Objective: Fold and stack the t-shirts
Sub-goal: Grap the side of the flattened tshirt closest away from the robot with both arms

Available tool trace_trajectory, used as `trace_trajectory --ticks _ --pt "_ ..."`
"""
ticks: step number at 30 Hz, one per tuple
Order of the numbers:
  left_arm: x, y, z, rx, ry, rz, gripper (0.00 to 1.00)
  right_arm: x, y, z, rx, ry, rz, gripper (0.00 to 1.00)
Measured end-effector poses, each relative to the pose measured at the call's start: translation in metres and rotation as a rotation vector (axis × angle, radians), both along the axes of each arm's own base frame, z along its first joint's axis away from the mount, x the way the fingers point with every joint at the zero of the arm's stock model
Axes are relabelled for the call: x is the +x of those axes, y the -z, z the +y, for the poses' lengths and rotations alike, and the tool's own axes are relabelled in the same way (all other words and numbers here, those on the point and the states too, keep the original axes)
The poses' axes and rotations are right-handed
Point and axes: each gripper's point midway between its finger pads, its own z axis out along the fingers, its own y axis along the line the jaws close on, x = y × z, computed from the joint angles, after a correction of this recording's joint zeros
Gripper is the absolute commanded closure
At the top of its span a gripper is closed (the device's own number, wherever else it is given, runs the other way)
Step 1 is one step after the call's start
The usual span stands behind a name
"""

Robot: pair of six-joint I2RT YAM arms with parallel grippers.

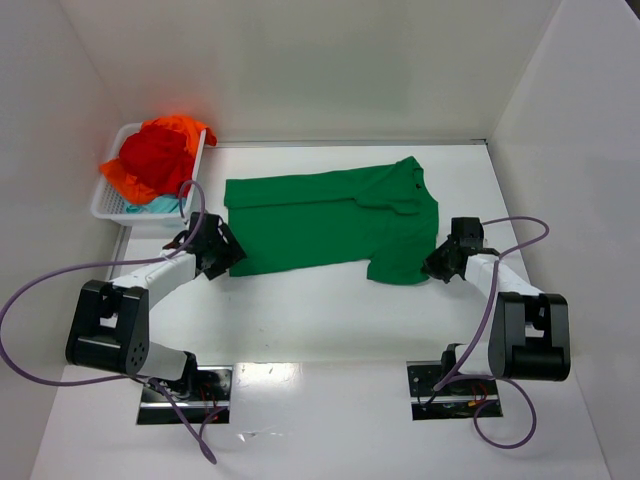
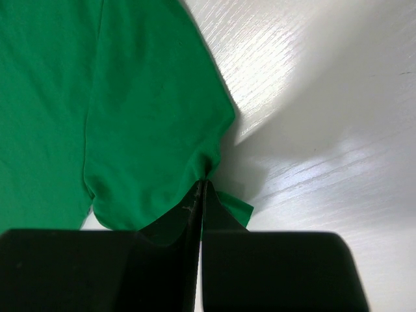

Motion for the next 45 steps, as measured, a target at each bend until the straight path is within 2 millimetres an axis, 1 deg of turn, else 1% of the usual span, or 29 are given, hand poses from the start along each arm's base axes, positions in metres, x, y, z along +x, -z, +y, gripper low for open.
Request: trace_trajectory --ticks 5,8,10,12,16,17,21,22,28,31,32,34,38,41,45 --pt "-0.003 0.002 -0.001 0.004 0.005 0.012 0.25 0.0 0.0 0.0 0.0 -0.001 0.001 1.0" --pt "-0.007 0.006 -0.001 0.006 0.006 0.026 0.22 0.0 0.0 0.0 0.0 0.0 0.0 1.0" --pt "-0.009 0.007 -0.002 0.006 0.008 0.033 0.22 0.0 0.0 0.0 0.0 0.0 0.0 1.0" --pt "-0.01 0.007 -0.003 0.004 0.008 0.035 0.25 0.0 0.0 0.0 0.0 0.0 0.0 1.0" --pt "-0.011 0.007 -0.006 -0.004 0.004 0.036 0.44 0.0 0.0 0.0 0.0 -0.001 0.0 1.0" --pt "-0.011 0.007 -0.006 -0.004 0.003 0.038 0.59 0.0 0.0 0.0 0.0 -0.001 0.0 1.0" --pt "-0.013 0.008 -0.006 -0.002 0.0 0.043 0.88 0.0 0.0 0.0 -0.001 -0.002 -0.001 1.0" --pt "-0.013 0.009 -0.006 0.0 -0.002 0.044 1.0 0.0 0.0 0.0 -0.001 -0.003 -0.001 1.0" --pt "-0.016 0.012 -0.001 0.025 -0.012 0.057 1.0 0.001 -0.004 0.0 0.0 -0.004 -0.011 1.0" --pt "-0.016 0.009 0.002 0.041 -0.022 0.061 1.0 0.009 -0.018 0.0 -0.004 -0.004 -0.047 1.0" --pt "-0.014 0.005 0.004 0.046 -0.026 0.057 1.0 0.014 -0.026 -0.001 -0.007 -0.002 -0.067 1.0" --pt "-0.003 -0.008 0.004 0.048 -0.032 0.025 1.0 0.028 -0.045 -0.003 -0.013 0.0 -0.121 1.0" --pt "0.026 -0.041 0.012 0.043 -0.063 -0.069 1.0 0.053 -0.082 -0.006 -0.021 0.005 -0.22 1.0" --pt "0.042 -0.06 0.022 0.051 -0.079 -0.12 1.0 0.061 -0.096 -0.007 -0.023 0.005 -0.256 1.0" --pt "0.054 -0.07 0.032 0.063 -0.092 -0.147 1.0 0.068 -0.105 -0.008 -0.022 0.007 -0.275 1.0"
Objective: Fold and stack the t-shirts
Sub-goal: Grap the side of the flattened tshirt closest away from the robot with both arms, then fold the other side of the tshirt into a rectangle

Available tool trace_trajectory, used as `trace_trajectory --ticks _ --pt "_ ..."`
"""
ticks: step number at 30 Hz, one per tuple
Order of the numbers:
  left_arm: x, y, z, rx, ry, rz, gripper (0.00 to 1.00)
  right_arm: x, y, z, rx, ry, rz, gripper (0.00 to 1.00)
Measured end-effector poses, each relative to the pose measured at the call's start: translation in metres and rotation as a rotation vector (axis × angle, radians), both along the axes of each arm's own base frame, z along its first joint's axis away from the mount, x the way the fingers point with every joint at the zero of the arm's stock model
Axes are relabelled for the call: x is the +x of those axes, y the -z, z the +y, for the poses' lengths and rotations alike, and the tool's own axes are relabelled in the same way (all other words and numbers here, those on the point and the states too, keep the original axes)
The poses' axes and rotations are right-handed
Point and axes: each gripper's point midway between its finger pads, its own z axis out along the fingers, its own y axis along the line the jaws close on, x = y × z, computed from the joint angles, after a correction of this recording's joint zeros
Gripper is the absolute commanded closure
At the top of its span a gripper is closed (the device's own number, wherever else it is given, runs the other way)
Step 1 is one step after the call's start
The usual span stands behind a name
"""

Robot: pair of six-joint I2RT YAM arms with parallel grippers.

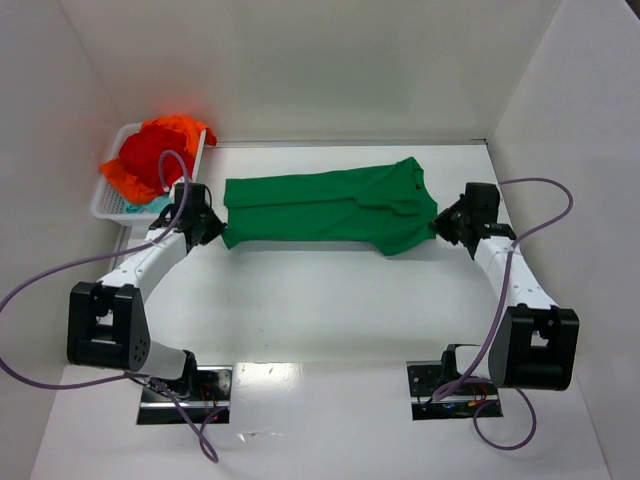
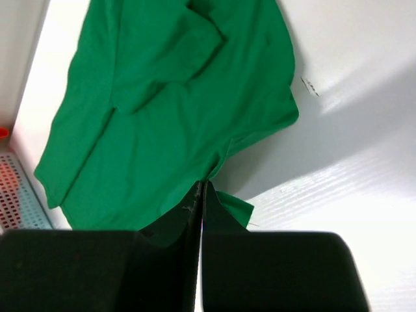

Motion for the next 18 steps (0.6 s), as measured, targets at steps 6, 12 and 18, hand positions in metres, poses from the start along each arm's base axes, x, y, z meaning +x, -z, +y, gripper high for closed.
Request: trace_trajectory --ticks 6,12,18 --pt "0.017 0.01 0.01 0.006 -0.019 0.023 1.0 0.023 -0.02 -0.003 0.0 0.002 -0.039 1.0" --pt "0.041 0.026 0.017 0.018 -0.018 0.061 1.0 0.054 -0.032 -0.008 0.011 0.006 -0.06 1.0" --pt "0.069 0.032 0.016 0.033 0.005 0.06 1.0 0.087 -0.023 -0.007 0.028 -0.01 -0.052 1.0"
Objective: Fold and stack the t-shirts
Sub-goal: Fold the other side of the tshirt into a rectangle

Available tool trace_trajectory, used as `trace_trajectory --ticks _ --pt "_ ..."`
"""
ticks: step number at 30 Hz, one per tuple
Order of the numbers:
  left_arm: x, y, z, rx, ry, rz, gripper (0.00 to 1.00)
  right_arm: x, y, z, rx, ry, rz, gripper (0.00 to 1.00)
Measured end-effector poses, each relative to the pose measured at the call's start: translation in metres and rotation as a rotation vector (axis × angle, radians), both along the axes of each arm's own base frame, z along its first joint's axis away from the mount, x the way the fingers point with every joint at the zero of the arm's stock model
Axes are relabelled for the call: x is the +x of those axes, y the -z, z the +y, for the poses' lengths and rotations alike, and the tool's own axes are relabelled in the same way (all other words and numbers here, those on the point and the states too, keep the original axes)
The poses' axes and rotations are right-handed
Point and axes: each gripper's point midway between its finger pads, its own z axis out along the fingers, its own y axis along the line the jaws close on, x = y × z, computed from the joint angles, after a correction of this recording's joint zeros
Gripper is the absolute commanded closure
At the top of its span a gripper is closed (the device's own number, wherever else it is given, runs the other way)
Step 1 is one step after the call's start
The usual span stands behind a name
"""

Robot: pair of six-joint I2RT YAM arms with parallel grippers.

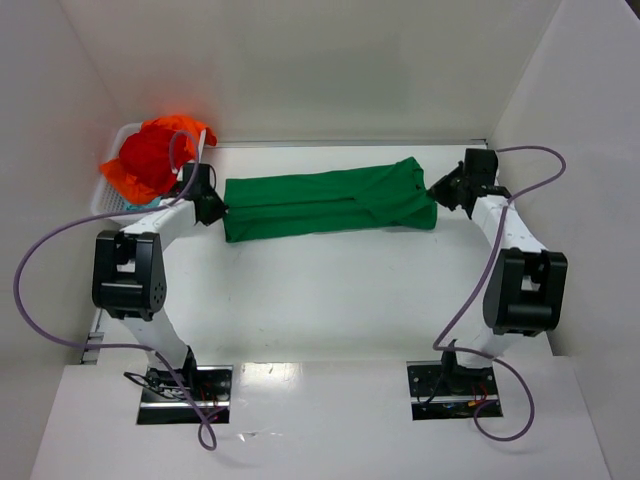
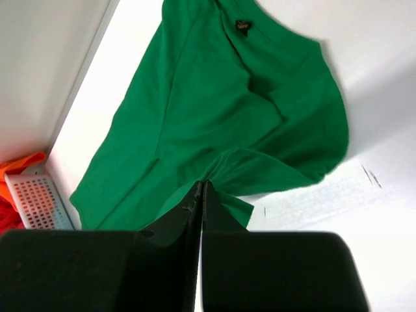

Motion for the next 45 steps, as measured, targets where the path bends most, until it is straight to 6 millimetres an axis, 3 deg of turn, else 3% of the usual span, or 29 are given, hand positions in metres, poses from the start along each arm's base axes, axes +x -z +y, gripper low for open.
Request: trace_trajectory --ticks 13,22,37,45 --pt "0.047 0.013 0.013 0.115 0.044 0.005 1.0 0.053 0.032 0.002 0.042 -0.025 0.04 1.0" --pt "0.059 0.016 0.021 0.189 0.074 0.007 0.99 0.068 0.045 0.004 0.056 -0.04 0.051 1.0" --pt "0.089 0.002 0.01 0.219 0.106 -0.057 0.99 0.09 0.05 0.004 0.061 -0.048 0.038 1.0" --pt "0.086 0.021 0.018 0.262 0.099 -0.011 0.85 0.096 0.056 0.004 0.063 -0.051 0.043 1.0"
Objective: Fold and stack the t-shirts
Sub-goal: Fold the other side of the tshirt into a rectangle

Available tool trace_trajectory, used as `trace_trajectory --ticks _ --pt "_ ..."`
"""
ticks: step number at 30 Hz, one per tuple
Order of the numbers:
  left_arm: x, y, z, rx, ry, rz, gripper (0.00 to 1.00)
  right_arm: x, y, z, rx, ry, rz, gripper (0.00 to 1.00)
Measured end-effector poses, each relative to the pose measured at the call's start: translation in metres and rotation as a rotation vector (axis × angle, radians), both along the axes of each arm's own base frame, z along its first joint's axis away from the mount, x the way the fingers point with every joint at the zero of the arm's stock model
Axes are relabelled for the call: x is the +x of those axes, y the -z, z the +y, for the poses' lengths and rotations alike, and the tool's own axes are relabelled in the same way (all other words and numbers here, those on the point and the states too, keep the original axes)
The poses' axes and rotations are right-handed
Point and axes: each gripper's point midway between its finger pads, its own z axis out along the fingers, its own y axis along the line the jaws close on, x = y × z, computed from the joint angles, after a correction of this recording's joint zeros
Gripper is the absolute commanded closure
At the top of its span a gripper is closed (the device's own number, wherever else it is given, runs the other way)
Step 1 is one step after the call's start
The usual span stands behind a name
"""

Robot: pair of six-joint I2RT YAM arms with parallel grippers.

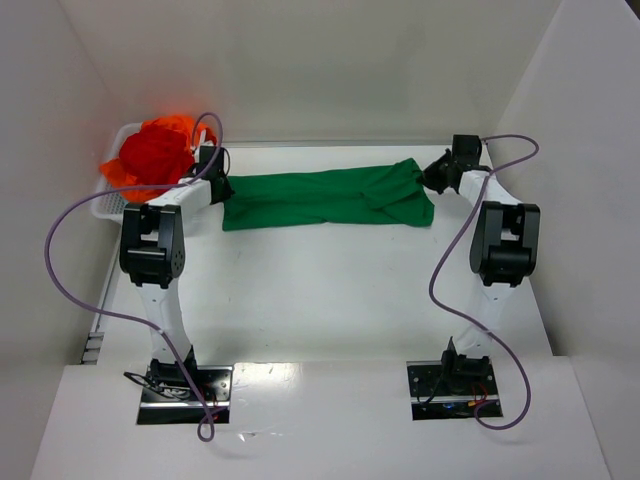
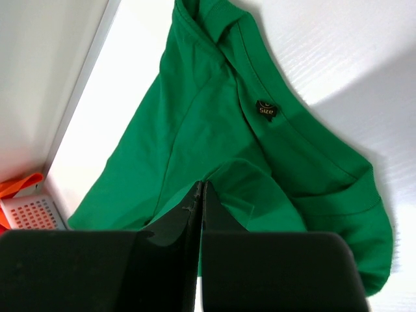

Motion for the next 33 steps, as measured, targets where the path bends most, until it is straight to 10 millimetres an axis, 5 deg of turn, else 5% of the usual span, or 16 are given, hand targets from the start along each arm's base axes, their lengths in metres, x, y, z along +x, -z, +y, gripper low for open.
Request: trace_trajectory --ticks 6,18,27,33 --pt "0.001 -0.002 0.006 0.039 -0.001 -0.002 0.54 0.004 0.005 0.001 0.003 -0.005 0.006 1.0" --pt "0.009 -0.023 -0.014 -0.03 0.064 -0.059 0.2 0.016 0.024 0.007 0.009 -0.022 0.024 1.0" --pt "0.015 -0.09 -0.039 -0.086 0.141 -0.217 0.16 0.038 0.02 0.008 0.024 -0.034 -0.005 1.0" --pt "0.004 -0.069 -0.082 -0.129 0.24 -0.176 0.18 0.049 0.018 0.009 0.028 -0.039 -0.023 0.96"
